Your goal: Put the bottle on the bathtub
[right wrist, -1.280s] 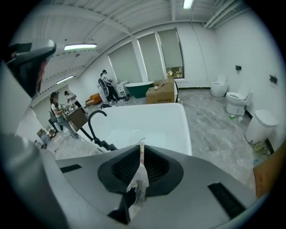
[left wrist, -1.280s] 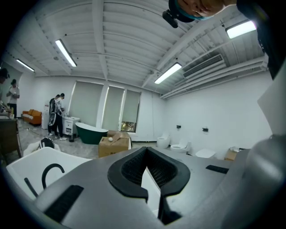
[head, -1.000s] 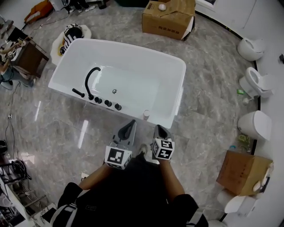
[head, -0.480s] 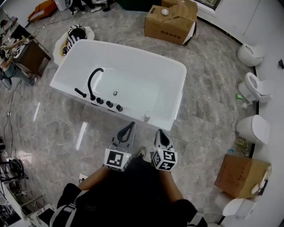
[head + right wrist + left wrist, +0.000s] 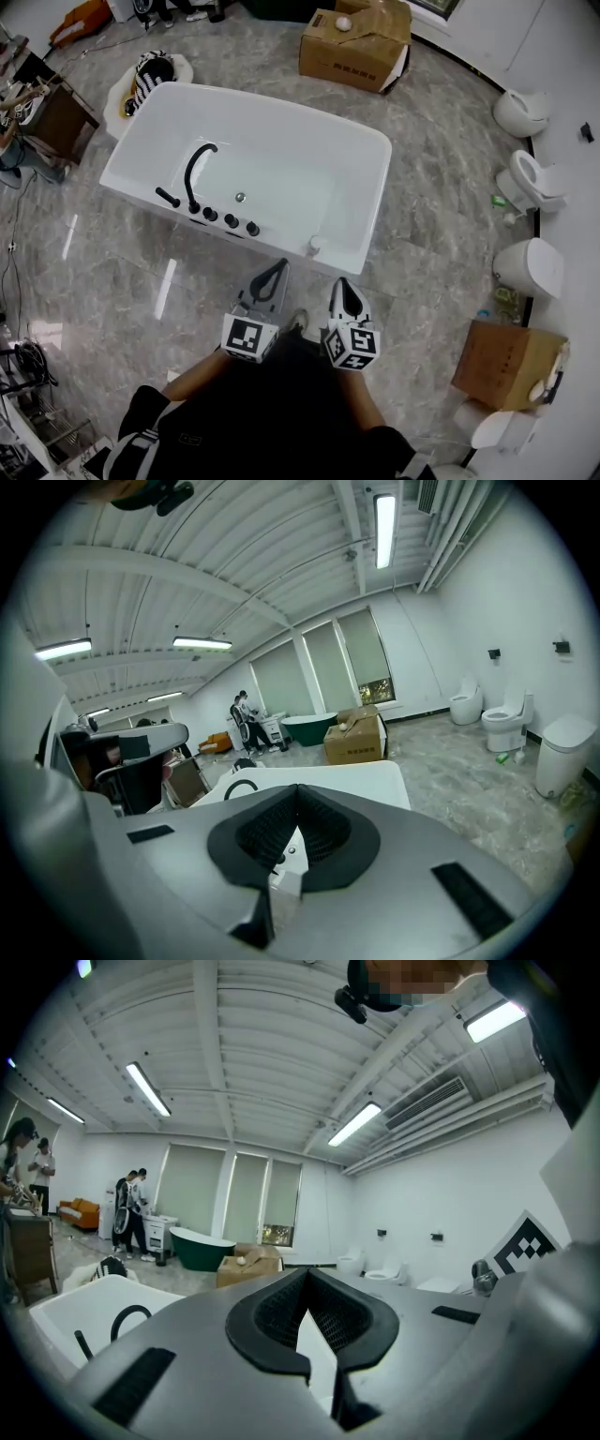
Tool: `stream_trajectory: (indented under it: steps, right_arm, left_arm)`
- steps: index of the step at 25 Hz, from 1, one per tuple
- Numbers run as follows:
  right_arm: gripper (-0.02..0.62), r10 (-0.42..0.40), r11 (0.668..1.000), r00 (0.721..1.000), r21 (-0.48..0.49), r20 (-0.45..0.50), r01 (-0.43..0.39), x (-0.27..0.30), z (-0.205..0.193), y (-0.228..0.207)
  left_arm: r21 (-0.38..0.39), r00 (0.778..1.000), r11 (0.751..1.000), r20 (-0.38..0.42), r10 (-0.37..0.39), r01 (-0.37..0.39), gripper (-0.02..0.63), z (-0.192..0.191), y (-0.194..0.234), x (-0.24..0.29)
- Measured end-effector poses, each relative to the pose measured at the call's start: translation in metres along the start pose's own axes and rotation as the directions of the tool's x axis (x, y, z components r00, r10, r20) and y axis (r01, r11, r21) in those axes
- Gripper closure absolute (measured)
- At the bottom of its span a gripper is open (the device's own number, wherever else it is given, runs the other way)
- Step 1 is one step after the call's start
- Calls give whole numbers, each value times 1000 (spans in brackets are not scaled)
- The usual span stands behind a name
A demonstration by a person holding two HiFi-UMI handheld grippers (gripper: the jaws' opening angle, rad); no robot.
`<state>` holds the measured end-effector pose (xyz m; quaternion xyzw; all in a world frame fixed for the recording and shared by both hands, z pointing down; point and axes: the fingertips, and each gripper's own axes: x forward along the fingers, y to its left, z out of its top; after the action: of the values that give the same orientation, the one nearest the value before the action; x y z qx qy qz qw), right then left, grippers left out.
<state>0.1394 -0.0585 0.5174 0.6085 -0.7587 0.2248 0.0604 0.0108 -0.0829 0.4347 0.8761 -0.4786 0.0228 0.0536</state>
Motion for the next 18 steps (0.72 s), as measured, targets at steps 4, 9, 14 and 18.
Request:
stream_trajectory:
  steps: [4,9,14,18]
  right_arm:
    - [586,-7,1000,1000,2,1,7,-1,-2,5]
    - [586,-19,1000,1000,4,9,19,-4,-1,10]
    - [586,-33,999,999,6,13,33,-5,-5,15]
    - [586,-38,999,999,3,16,38,-8,-7,15]
  left_arm:
    - [12,1000,1000,-17,-25,25,591,-8,1,-5]
    - [-3,1000,1000,-2,-29,29,591,2,5,-8]
    - [-3,999,999,2,-37,37,591,-3,7,-13]
    - [6,999,999,4,-47,47,591,-5,4,-17]
